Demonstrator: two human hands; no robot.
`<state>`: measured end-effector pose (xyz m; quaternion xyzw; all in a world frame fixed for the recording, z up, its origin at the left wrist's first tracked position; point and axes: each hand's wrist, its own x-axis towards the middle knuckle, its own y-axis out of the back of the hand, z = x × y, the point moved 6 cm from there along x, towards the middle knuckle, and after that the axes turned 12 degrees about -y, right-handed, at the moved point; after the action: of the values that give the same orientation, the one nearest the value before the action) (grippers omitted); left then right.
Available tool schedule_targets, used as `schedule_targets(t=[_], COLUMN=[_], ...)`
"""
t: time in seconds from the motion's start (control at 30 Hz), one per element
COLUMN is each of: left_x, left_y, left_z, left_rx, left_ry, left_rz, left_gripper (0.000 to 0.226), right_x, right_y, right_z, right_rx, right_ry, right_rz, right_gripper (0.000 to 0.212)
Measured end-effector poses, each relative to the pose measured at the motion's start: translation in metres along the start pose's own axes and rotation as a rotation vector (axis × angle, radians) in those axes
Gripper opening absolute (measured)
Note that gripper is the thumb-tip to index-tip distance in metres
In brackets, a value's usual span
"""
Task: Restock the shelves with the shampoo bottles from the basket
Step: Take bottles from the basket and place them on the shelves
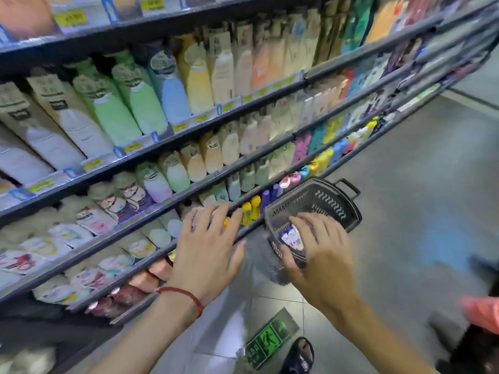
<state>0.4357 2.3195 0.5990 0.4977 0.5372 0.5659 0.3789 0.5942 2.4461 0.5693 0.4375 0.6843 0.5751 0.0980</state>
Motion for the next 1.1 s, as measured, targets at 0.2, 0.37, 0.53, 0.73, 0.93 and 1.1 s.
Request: schedule_targets(t=[0.2,0.37,0.53,0.73,0.93,1.1], left_x=[0.079,0.126,0.18,0.267,0.334,0.377], left_y=[-0.04,-0.067,-0.107,-0.167,-0.217,-0.256], left_z=[0.092,0.131,0.136,0.122,0.104,0.102], left_rx=[-0.055,-0.103,-0.111,-0.17,-0.15,-0.18], left_ry=[-0.01,0.0,0.013,0.05,0.053,0.171], left_rz=[-0.115,-0.166,-0.191,-0.245,-0.298,-0.374], left_gripper=[0.059,0.058,0.056,0.055,0.058,0.059], right_x=[0.016,0.043,0.092,0.17,0.24,0.292], right_y=[-0.002,-0.02,-0.045,-0.086,-0.134,-0.182], right_z=[0.124,0.19,0.23,0.273,0.308,0.347], right_rx=[-0.05,-0.097,-0.087,-0.109,-0.152,-0.163], right_ry=[0.007,-0.019,-0.015,0.054,0.146,0.224], right_rz=[-0.055,-0.101,-0.127,-0.191,-0.304,-0.399], right_gripper=[0.05,0.051,0.053,0.053,0.051,0.051])
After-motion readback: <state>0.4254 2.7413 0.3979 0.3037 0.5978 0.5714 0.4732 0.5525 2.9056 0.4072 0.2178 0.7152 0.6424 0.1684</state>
